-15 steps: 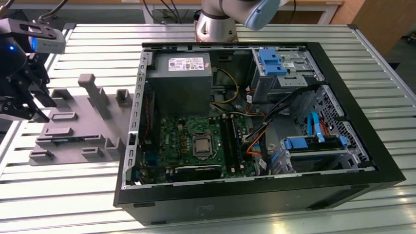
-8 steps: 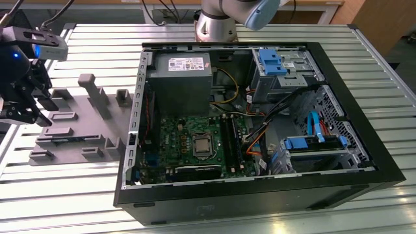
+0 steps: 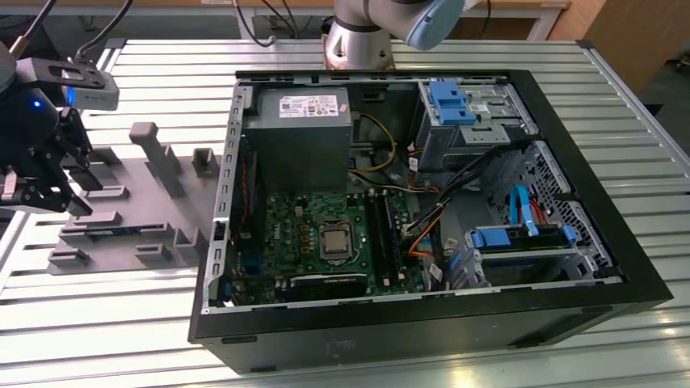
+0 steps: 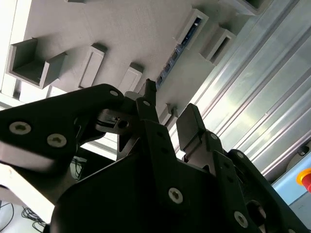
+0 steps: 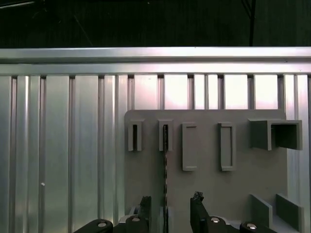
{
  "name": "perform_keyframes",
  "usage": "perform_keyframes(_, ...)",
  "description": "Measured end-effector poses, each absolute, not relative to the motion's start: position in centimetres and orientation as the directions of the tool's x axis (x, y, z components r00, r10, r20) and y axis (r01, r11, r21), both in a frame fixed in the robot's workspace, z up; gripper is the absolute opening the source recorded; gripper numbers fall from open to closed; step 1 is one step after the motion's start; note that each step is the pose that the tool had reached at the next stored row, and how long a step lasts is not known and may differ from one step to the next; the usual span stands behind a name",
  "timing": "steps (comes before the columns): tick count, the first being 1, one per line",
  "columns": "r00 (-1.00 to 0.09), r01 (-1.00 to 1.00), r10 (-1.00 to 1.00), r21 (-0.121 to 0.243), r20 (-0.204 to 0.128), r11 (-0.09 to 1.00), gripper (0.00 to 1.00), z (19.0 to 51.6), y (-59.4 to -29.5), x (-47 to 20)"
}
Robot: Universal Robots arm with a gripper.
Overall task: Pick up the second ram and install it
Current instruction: 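Pick up the second ram and move it above second insertion slot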
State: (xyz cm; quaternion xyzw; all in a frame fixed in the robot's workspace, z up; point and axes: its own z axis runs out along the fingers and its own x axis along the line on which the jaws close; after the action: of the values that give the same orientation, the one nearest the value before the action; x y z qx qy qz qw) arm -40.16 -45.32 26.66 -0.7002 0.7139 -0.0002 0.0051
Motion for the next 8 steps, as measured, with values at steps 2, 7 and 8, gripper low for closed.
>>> perform_keyframes(2, -0.019, -1.0, -1.0, -0.007, -0.007, 0.019, 0.45, 26.67, -45.32, -40.16)
perform_keyframes(7, -0.019, -1.0, -1.0, -0.008, -0.007, 0.019, 0.45, 26.6, -45.32, -40.16)
perform_keyframes(8, -0.019, -1.0, -1.0, -0.008, -0.007, 0.019, 0.45, 26.53, -45.32, -40.16)
